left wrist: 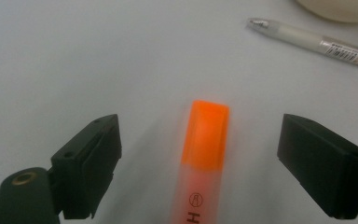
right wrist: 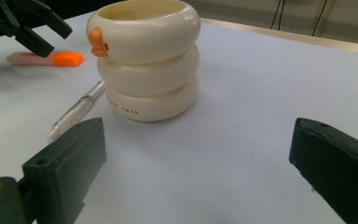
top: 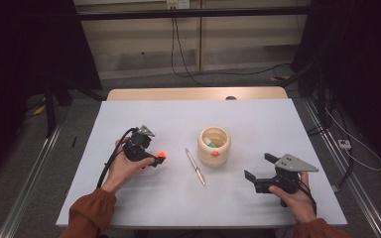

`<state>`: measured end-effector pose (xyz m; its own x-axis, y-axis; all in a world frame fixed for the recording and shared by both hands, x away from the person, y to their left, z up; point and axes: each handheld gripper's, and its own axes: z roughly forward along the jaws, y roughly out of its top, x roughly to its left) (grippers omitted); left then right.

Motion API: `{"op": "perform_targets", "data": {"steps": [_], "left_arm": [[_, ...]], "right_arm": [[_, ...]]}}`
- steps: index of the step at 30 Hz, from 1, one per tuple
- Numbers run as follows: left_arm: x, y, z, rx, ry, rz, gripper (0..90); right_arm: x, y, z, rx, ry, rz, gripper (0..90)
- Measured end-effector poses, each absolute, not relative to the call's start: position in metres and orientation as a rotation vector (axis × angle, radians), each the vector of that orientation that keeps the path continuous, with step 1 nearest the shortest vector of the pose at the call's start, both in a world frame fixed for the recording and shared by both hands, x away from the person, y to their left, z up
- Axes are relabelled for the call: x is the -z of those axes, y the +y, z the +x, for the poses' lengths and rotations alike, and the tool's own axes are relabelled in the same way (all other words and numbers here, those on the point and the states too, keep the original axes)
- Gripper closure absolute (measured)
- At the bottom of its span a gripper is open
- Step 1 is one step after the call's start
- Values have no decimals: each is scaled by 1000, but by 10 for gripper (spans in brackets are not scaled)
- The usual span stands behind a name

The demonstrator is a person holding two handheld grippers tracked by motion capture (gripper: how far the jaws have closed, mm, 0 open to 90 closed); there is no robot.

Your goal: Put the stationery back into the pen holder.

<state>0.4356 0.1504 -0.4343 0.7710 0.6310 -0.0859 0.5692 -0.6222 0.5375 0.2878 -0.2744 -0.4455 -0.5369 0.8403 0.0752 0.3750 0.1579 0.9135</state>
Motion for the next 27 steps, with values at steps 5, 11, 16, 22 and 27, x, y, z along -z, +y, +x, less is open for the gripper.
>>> {"op": "perform_targets", "data": {"steps": [5, 11, 16, 22, 27], "left_arm": [[439, 157, 434, -137, 944, 2418, 237], [440, 153, 428, -150, 935, 2490, 412], [440, 152, 428, -174, 948, 2491, 466], [440, 149, 428, -178, 954, 2512, 498], [439, 147, 426, -157, 933, 2521, 598]], "right_arm": [[446, -274, 287, -1356, 1992, 1153, 36], [446, -274, 287, -1355, 1992, 1150, 36], [447, -274, 287, -1353, 1991, 1152, 36], [447, -274, 287, -1352, 1991, 1152, 35], [447, -273, 287, -1352, 1993, 1150, 36]]}}
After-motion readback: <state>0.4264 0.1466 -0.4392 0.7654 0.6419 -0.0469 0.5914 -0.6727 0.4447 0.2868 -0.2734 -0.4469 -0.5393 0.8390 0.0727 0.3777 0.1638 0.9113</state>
